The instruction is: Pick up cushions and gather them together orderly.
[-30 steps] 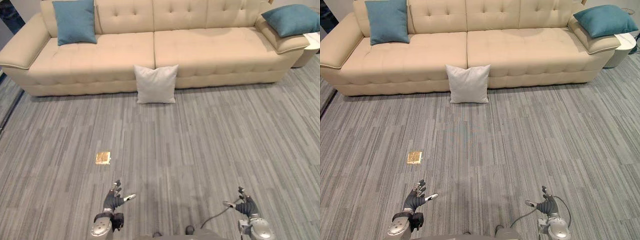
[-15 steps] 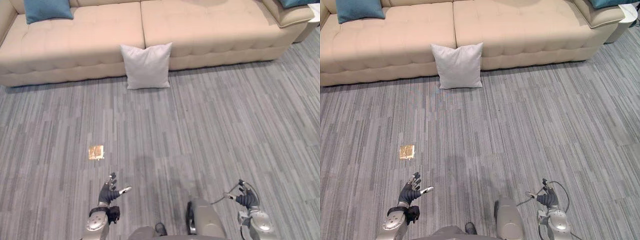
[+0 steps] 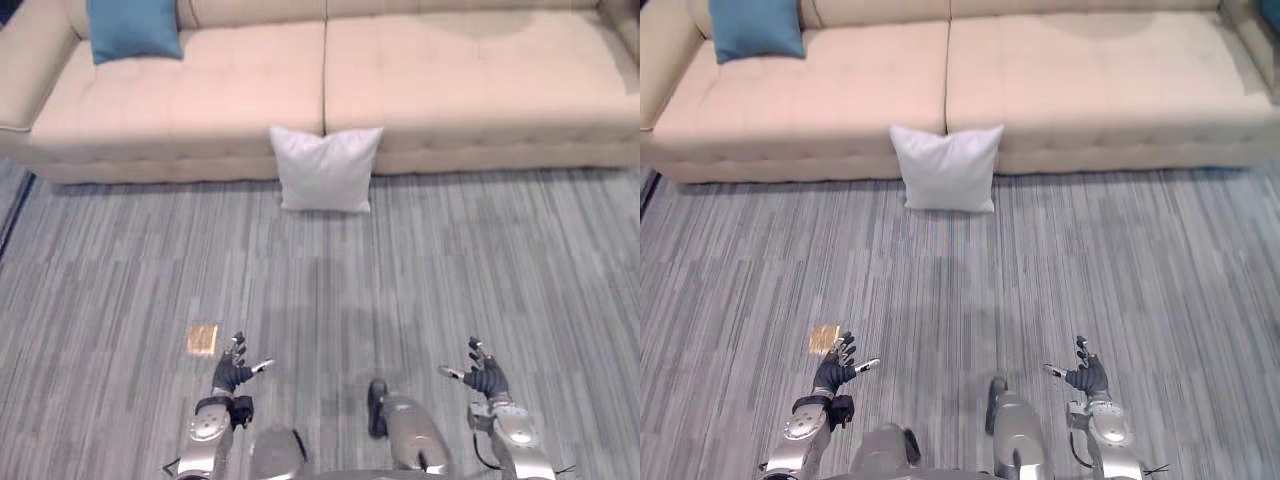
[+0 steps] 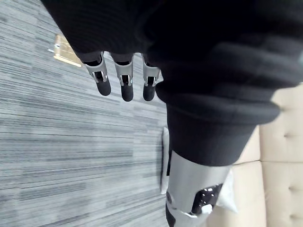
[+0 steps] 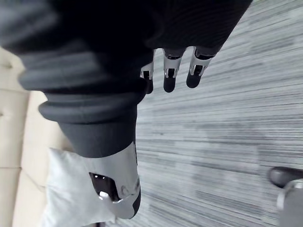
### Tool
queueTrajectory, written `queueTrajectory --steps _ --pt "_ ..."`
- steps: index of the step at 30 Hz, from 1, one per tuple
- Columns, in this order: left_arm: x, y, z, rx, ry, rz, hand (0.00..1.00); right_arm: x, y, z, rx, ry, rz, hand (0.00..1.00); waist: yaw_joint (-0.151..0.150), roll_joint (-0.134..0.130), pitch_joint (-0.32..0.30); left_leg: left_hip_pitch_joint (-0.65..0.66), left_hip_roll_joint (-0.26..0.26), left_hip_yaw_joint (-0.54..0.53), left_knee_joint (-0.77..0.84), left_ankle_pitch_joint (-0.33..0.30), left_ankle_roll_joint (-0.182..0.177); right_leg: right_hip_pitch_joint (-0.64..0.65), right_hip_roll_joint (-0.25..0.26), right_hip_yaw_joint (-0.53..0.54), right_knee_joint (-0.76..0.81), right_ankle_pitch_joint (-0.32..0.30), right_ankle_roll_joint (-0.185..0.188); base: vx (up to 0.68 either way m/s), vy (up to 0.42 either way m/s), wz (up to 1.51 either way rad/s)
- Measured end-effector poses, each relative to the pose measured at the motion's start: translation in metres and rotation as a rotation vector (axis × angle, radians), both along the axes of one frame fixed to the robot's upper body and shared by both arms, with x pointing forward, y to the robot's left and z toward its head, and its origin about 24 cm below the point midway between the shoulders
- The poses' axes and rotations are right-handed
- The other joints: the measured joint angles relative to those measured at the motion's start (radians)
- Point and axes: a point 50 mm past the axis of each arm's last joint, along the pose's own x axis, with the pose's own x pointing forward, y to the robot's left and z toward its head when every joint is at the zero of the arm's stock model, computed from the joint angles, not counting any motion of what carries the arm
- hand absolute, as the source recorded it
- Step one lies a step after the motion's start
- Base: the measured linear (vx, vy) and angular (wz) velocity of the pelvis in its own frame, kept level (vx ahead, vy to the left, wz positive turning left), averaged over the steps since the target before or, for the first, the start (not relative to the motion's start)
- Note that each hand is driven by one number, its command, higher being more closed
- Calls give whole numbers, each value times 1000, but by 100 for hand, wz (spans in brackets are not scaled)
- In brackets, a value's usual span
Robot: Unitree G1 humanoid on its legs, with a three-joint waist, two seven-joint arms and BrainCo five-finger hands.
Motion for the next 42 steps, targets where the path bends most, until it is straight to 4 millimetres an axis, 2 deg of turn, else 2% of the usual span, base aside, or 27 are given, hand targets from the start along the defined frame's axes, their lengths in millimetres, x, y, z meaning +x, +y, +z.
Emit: queueTrajectory --steps 1,2,3,4,5,7,8,10,11,12,13,15,17,19,20,21,22,25,26,28,31,33,34,36,37,40,42 --pt "-4 -1 -2 -1 11 -2 0 -3 -2 -3 2 15 -13 0 12 -10 -3 -30 -63 -8 -246 13 -17 57 -22 12 -38 -13 21 420 91 -29" --pt "-4 -1 -2 -1 13 -4 0 -3 -3 -3 2 18 -16 0 16 -9 -5 -34 -76 -11 -310 24 -27 68 -26 15 -46 -15 26 561 166 -35" --pt "-8 -3 -5 -4 26 -7 0 -7 -6 -8 -2 44 -36 0 21 5 -17 -34 -122 -37 -532 83 -58 110 -31 26 -83 -24 44 589 265 -53" --pt "-14 -3 -7 -4 43 -1 0 -11 -8 -12 -6 70 -49 0 32 12 -36 -42 -142 -70 -593 220 -20 140 -32 52 -105 -47 83 722 320 -63" --pt "-15 -2 -8 -3 50 3 0 -13 -7 -14 -1 82 -50 0 38 1 -47 -45 -159 -74 -574 258 35 151 -49 65 -106 -55 94 622 282 -34" --pt "-12 -6 -8 -15 44 -1 0 -19 -5 -18 12 101 -60 0 13 -40 -89 -58 -221 -67 -461 130 102 102 -136 95 75 -46 109 652 262 24" --pt "-12 -7 -9 -17 47 -2 0 -19 -5 -18 14 102 -63 0 14 -45 -86 -32 -231 -61 -444 99 103 82 -151 112 165 -37 126 750 316 13" --pt "-14 -5 -12 -8 71 -1 0 -20 1 -21 30 109 -58 0 7 -60 -88 96 -275 -56 -469 22 117 -64 -197 173 603 74 236 591 224 2" --pt "-13 -4 -12 -6 75 -2 0 -20 3 -22 34 113 -54 0 8 -59 -88 139 -285 -60 -484 9 119 -105 -201 174 706 64 221 564 143 9" --pt "-13 -5 -12 3 76 2 0 -19 8 -24 39 121 -30 0 6 -54 -87 229 -294 -62 -537 -2 121 -172 -200 155 822 24 158 437 82 3" --pt "-13 -4 -12 6 76 4 0 -19 11 -24 40 122 -17 0 5 -49 -86 273 -294 -64 -566 -3 121 -203 -193 132 836 10 137 521 84 3" --pt "-9 1 -9 27 67 -5 0 -17 17 -25 47 125 10 0 -22 -23 -75 404 -270 -88 -653 -4 120 -298 -134 34 709 -54 75 498 24 27" --pt "-5 4 -9 35 69 -7 0 -17 16 -25 44 125 9 0 -43 -17 -70 454 -247 -88 -667 -4 119 -371 -91 4 501 -49 74 490 -81 44" --pt "-5 8 -10 50 76 -14 0 -21 15 -26 41 133 5 0 -49 -31 -75 504 -243 -84 -687 -26 55 -388 -52 -1 196 87 71 544 -141 39" --pt "-7 11 -10 64 82 -23 0 -31 14 -30 43 160 -2 0 -49 -58 -87 535 -262 -90 -685 -61 -1 -392 -47 22 108 231 34 532 -160 23" --pt "-8 5 -14 49 105 -24 0 -35 8 -32 24 186 -6 0 -44 -35 -86 568 -231 -98 -672 -91 -39 -411 -32 32 194 274 -11 519 -170 17" --pt "-11 3 -16 43 113 -28 0 -34 7 -31 22 179 -6 0 -45 -22 -98 555 -209 -106 -643 -84 -52 -414 -24 21 216 233 -21 621 -237 8" --pt "-9 -4 -17 18 106 -30 0 -33 5 -28 21 163 -8 0 -57 -11 -94 443 -134 -131 -337 -19 -131 -336 1 -6 193 140 -33 453 -230 19" --pt "-10 -8 -18 6 108 -28 0 -36 5 -28 20 168 -11 0 -61 -7 -90 401 -97 -144 -199 -10 -138 -275 17 -16 154 133 -36 392 -197 17" --pt "-17 -15 -21 -19 120 -22 0 -34 7 -21 15 121 -13 0 -36 -11 -91 327 -46 -110 -44 -36 -100 -150 48 -8 69 124 -47 425 -160 -20" --pt "-19 -21 -23 -42 124 -24 0 -27 6 -17 13 90 -22 0 -9 -6 -92 241 -64 -116 -197 -59 -60 -114 52 48 36 118 -43 274 -21 -51" --pt "-24 -21 -25 -45 138 -24 0 -24 8 -19 22 96 -22 0 3 -3 -91 228 -95 -162 -374 -52 -67 -109 55 83 36 117 -36 253 86 -78" --pt "-26 -22 -26 -51 142 -27 0 -25 8 -19 21 101 -23 0 5 11 -92 232 -102 -181 -484 -20 -82 -107 64 105 37 111 -24 225 130 -67" --pt "-25 -20 -25 -48 142 -26 0 -25 8 -21 22 109 -23 0 10 37 -83 230 -104 -190 -548 59 -61 -114 75 140 53 94 3 185 179 -57" --pt "-23 -19 -24 -41 135 -28 0 -24 10 -21 26 106 -20 0 12 31 -83 230 -115 -186 -557 60 -61 -125 70 154 58 94 11 150 200 -46" --pt "1 -12 -12 -9 65 -44 0 -11 16 -16 22 74 -5 0 9 4 -67 165 -165 -156 -600 65 -51 -246 22 186 102 73 46 77 170 -12" --pt "28 -9 5 24 -20 -43 0 11 20 -9 18 27 3 0 14 -5 1 86 -179 -142 -548 66 -35 -324 3 196 145 74 51 23 107 0"
